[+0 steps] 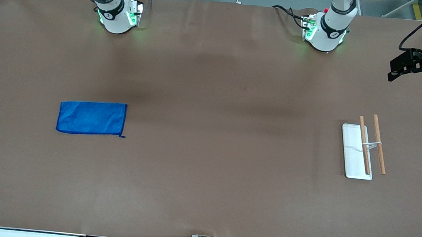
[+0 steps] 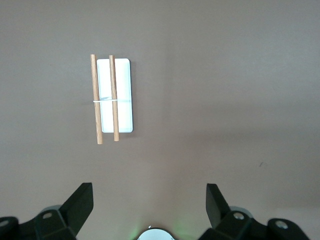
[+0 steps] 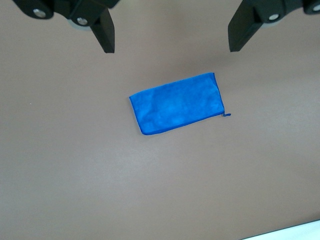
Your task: Right arm passes towel to left arm to hang
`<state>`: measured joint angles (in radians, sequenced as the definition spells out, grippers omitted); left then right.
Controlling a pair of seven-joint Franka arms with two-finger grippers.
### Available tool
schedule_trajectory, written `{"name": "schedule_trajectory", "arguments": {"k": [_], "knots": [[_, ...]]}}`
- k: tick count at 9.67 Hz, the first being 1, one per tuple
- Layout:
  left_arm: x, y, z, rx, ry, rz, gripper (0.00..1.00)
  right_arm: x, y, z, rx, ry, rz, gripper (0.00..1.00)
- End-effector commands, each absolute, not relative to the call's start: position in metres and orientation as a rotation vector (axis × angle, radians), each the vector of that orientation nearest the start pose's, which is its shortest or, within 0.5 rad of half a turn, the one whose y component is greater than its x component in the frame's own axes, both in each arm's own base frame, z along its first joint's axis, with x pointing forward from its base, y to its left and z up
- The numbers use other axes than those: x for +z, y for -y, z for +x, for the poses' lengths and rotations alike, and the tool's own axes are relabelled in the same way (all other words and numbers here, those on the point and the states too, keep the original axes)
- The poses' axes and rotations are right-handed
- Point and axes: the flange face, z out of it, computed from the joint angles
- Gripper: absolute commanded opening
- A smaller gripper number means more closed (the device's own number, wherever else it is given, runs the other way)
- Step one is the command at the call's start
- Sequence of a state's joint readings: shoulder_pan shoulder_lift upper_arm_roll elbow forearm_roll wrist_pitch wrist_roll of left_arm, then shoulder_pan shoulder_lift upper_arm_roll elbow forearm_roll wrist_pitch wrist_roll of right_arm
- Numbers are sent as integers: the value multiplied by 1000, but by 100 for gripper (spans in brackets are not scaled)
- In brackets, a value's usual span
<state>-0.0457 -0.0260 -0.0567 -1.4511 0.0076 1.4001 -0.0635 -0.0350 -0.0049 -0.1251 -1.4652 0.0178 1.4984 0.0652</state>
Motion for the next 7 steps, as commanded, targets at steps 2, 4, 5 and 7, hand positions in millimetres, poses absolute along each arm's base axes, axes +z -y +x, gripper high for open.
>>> {"name": "schedule_trajectory", "arguments": {"k": [2,4,5,7], "knots": [[664,53,529,99,-63,-3137,99,670,83,531,-72,-361,-3110,100],[664,47,529,97,-44,-3159,99,670,83,531,-72,-358,-3110,100],[663,46,530,97,-42,-3160,99,672,82,531,-70,-356,-3111,100],[660,46,532,107,-44,-3159,99,669,83,531,-48,-332,-3121,100]]}}
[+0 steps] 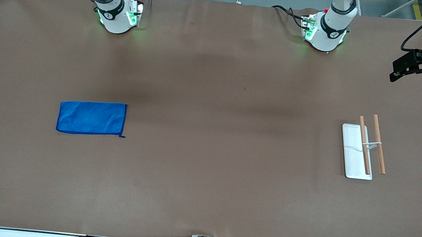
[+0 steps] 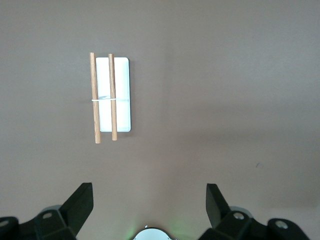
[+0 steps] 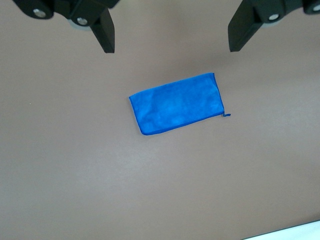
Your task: Right arm passes towel to left arm to hang
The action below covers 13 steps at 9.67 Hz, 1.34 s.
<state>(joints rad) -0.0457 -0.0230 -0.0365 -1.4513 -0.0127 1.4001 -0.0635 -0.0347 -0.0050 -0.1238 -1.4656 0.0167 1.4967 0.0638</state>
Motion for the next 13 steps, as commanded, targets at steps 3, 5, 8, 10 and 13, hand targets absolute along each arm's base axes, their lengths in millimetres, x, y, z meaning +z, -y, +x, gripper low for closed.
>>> {"name": "schedule_trajectory", "arguments": {"k": [3,5,8,10,13], "knots": [[659,47,533,109,-49,-3159,99,588,73,563,178,-179,-3135,100],[659,47,533,111,-49,-3157,99,494,59,571,174,-138,-3136,100],[659,48,533,111,-51,-3157,99,373,29,572,17,-47,-3156,100],[658,48,533,114,-51,-3157,99,300,27,562,-35,-37,-3165,100],[656,49,533,121,-53,-3155,99,224,26,552,-50,-14,-3179,100]]}}
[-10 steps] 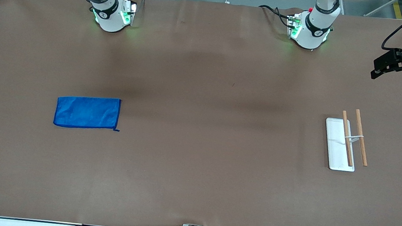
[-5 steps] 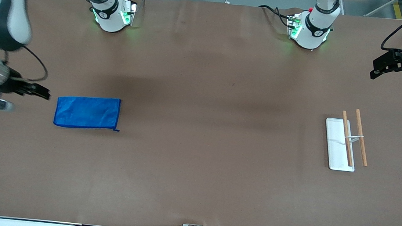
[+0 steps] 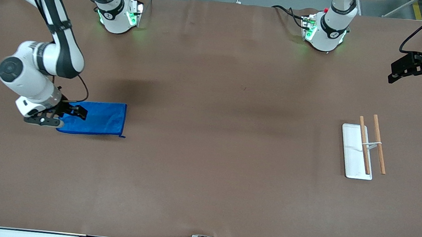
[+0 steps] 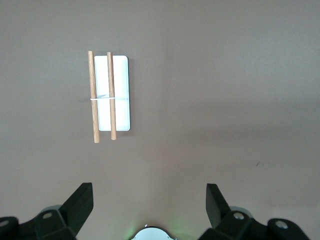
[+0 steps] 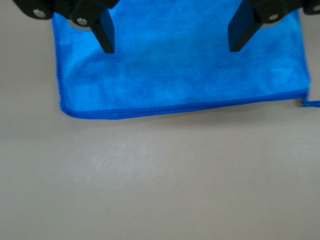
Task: Right arm passes towel to left arm to hang
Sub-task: 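Reach the right gripper down to the blue towel's edge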
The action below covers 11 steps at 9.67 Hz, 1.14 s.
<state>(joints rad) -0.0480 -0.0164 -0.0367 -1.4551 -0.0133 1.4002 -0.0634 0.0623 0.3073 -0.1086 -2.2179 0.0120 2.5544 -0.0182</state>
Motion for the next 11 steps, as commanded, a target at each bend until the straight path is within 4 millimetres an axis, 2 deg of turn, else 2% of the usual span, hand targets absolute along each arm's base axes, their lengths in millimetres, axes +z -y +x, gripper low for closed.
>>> {"name": "schedule_trajectory", "arguments": {"k": [1,4,6,7,8,9,11], "knots": [[655,49,533,126,-53,-3154,99,215,24,549,-47,-4,-3181,100],[654,49,533,128,-55,-3154,99,185,20,534,-42,22,-3187,97],[655,49,533,125,-55,-3153,99,172,20,519,17,55,-3186,91],[655,49,533,123,-53,-3153,99,172,19,520,15,68,-3186,80],[655,49,533,125,-31,-3152,99,173,13,521,12,89,-3186,55],[655,49,533,125,-55,-3153,99,173,13,521,9,80,-3185,23],[651,50,536,139,-57,-3149,100,175,16,524,16,27,-3184,0]]}}
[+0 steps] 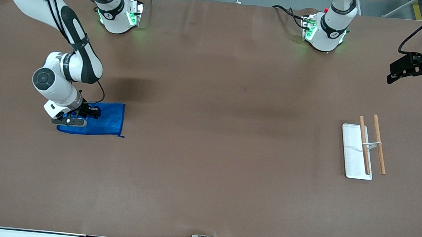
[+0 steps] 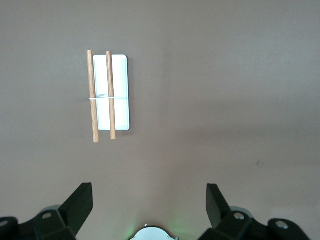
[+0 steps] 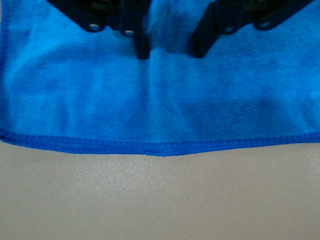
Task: Right arm passes towel to left arm to hang
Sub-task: 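Reach the right gripper down to the blue towel's edge, then close the right gripper on the blue towel's edge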
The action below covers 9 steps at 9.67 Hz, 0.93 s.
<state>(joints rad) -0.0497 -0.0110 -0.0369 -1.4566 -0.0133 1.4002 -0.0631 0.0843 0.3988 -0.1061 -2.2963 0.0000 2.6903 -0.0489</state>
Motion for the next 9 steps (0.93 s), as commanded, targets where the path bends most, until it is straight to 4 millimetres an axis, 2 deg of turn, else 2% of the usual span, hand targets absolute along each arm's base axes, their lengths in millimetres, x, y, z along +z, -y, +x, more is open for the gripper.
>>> {"name": "schedule_trajectory", "arguments": {"k": [1,3,4,6,8,9], "knots": [[651,53,535,138,-62,-3141,100,175,15,524,15,19,-3184,0],[652,55,534,133,-72,-3141,100,196,13,534,40,27,-3180,0],[657,56,532,118,-52,-3148,100,216,11,542,124,21,-3175,0],[658,59,533,119,-74,-3169,100,255,-2,556,151,36,-3156,0],[659,61,533,123,-70,-3213,100,288,-39,554,118,40,-3093,0],[658,62,533,127,-53,-3213,100,311,-61,554,115,17,-3037,0]]}}
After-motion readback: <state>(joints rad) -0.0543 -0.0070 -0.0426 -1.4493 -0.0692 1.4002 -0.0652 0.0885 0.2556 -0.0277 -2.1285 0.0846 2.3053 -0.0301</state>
